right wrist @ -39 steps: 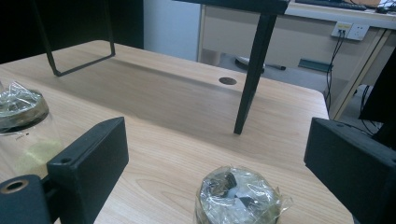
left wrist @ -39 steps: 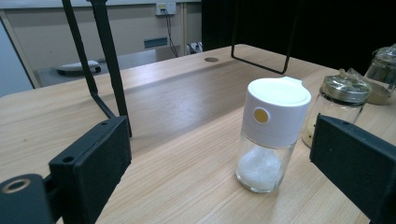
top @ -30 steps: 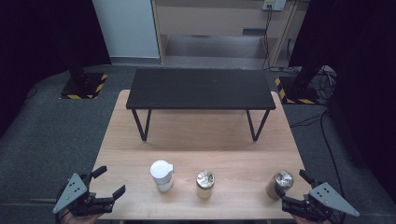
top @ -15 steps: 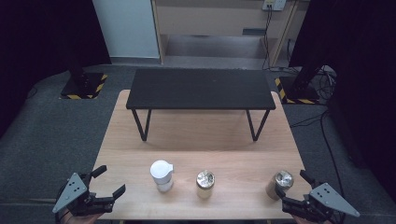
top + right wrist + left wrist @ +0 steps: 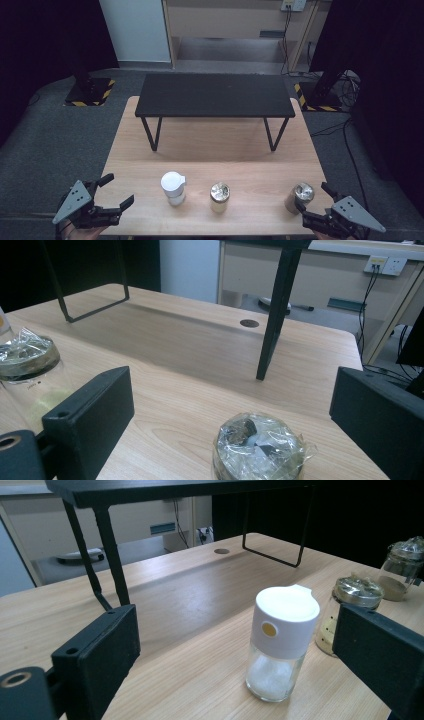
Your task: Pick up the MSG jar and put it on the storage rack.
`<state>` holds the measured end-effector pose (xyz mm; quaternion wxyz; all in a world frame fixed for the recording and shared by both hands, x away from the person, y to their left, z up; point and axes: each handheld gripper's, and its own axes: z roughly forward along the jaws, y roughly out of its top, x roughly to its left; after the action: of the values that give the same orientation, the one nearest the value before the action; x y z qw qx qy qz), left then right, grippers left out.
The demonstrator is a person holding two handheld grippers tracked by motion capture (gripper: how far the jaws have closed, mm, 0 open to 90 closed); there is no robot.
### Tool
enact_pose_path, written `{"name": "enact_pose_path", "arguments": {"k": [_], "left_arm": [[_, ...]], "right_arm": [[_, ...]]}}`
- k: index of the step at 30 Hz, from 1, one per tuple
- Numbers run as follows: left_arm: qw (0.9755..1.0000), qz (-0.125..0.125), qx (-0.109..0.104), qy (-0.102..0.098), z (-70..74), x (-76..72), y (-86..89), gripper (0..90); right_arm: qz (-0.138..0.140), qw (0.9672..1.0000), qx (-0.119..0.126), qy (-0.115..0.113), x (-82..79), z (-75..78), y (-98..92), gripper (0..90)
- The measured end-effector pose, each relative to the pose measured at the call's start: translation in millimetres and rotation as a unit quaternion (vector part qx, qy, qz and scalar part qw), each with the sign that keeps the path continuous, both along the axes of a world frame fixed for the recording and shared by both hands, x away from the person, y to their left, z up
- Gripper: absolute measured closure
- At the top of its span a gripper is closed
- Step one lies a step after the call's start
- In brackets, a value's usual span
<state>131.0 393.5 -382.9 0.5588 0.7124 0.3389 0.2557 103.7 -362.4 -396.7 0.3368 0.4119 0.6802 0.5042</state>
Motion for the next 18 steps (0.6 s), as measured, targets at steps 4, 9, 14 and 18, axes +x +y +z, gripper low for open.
{"name": "enact_pose_path", "arguments": {"k": [4, 9, 14, 18], "left_arm": [[0.9999, -0.013, 0.002, 0.004, 9.5, 6.6, -0.8, 4.2], [0.9996, -0.022, 0.013, 0.010, 17.8, 14.7, -3.5, 4.2], [0.9994, -0.027, 0.012, 0.019, 20.2, 21.6, -4.7, 4.0], [0.9991, -0.033, 0.007, 0.027, 20.3, 27.6, -5.4, 3.8]], "right_arm": [[-0.001, 1.0000, 0.001, -0.001, -0.5, -0.2, -0.8, 4.6], [0.000, 1.0000, 0.002, 0.000, -0.2, -0.3, -1.1, 4.6], [0.000, 1.0000, 0.000, 0.000, -0.2, 0.1, -0.5, 4.6], [-0.001, 1.0000, 0.001, -0.001, -0.7, 0.0, -0.7, 4.6]]}}
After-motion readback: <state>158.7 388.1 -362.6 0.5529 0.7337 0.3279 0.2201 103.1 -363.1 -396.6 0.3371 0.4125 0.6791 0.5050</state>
